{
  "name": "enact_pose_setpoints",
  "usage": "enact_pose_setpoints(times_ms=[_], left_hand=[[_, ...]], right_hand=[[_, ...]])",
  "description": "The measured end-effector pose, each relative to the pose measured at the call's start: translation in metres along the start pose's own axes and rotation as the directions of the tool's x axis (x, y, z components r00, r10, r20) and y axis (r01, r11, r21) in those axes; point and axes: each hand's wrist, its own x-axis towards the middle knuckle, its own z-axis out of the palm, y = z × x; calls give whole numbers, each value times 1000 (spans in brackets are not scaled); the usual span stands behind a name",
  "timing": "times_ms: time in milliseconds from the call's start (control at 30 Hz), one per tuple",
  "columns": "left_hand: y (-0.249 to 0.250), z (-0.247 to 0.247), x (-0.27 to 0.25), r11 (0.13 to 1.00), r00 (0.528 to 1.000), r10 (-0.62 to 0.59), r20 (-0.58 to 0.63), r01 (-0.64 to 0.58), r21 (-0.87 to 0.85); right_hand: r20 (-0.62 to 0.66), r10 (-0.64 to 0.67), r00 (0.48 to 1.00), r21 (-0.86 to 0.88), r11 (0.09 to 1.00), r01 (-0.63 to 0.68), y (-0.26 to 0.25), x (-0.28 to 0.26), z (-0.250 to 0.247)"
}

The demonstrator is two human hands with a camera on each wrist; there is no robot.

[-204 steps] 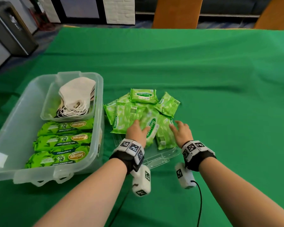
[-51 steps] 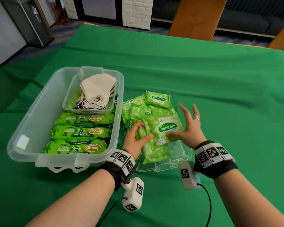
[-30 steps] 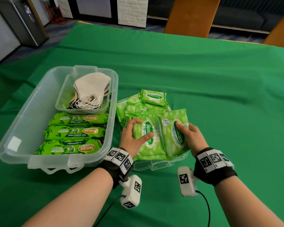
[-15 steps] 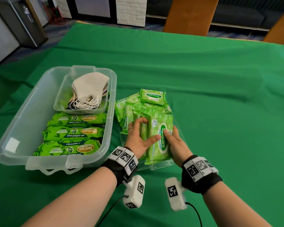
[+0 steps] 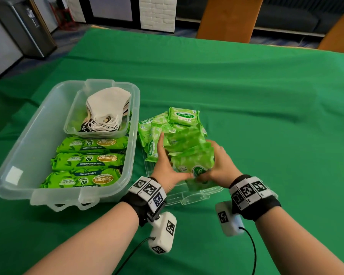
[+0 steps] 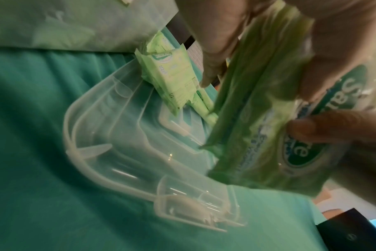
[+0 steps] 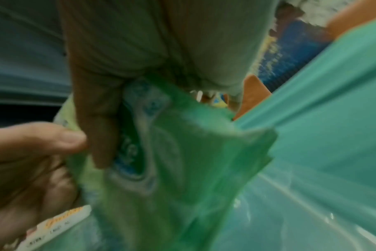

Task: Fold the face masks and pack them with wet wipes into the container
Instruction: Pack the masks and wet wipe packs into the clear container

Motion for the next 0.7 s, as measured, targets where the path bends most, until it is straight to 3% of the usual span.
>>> enact_pose_setpoints(times_ms=[67,133,200,300,367,467,567,633,700], left_hand=[[-5,-2,-1,1000,993,-5,-118,4,-9],[-9,-1,-2,998,986,-14,-168,24,57],[-14,0,-3,959,981,-35,-192,87,271],[-25,-1,-8,852,983,-13,-181,105,513],[-35,-4,-11,874,989,-40,-141,103,474],[-44,-11,-13,912,988,-90,-123,131,388],[-46,-11,-14,943,989,-96,-109,125,309],[-51,-13,-13,951,987,-123,-105,147,270],[-58,-16,-12,949,985,-150,-84,167,268]], right_hand=[[-86,-87,993,-225,972,65,-12,3,-4],[-27,-105,994,-424,902,84,-23,4,-1],[72,-59,996,-568,818,90,-23,8,10],[190,-27,981,-668,729,150,-19,7,30],[211,-36,977,-706,685,178,-14,4,38],[158,-23,987,-693,709,127,-3,-2,40],[-40,62,997,-537,840,-73,12,-15,37],[-165,142,976,-161,972,-169,25,-23,37],[-141,228,963,253,949,-188,38,-30,39]])
